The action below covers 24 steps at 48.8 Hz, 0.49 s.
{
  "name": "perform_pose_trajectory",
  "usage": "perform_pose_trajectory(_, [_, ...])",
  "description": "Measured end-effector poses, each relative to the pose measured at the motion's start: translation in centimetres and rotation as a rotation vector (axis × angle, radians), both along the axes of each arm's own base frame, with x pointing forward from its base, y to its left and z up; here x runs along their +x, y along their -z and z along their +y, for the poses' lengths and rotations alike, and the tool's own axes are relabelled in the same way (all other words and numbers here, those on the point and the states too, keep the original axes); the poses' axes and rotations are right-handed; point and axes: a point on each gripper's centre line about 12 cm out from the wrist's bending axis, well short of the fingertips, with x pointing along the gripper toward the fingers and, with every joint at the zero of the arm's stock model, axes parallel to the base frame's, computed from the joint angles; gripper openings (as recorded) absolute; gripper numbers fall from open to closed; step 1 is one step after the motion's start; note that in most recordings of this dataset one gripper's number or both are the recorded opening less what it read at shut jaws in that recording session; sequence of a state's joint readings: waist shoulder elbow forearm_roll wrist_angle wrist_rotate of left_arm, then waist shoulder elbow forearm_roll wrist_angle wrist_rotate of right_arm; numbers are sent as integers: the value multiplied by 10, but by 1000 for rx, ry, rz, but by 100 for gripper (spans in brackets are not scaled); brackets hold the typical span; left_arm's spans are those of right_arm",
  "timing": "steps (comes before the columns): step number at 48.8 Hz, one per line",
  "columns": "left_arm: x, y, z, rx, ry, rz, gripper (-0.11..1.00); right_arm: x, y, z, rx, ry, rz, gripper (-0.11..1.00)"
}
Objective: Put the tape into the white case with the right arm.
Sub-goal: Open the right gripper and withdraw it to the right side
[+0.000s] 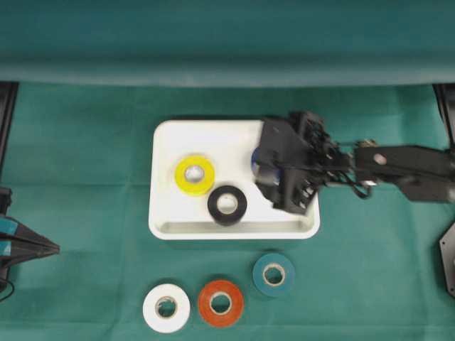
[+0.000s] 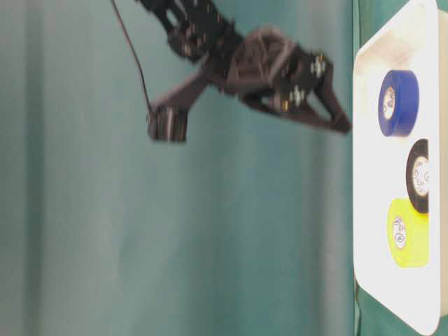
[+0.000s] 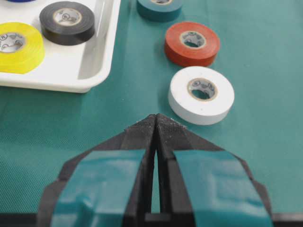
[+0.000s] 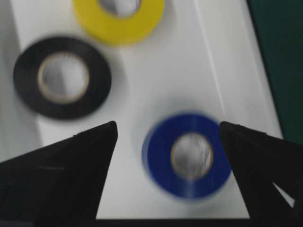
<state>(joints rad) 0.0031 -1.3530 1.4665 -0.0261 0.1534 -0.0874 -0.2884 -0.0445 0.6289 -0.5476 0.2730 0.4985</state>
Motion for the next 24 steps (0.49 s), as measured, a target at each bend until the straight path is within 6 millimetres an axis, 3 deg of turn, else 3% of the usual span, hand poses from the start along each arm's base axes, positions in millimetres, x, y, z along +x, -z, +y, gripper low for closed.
perform_pose_trajectory(24, [0,0,0,0,2,-2,0,-102,-2,37,8,-40,-93,66])
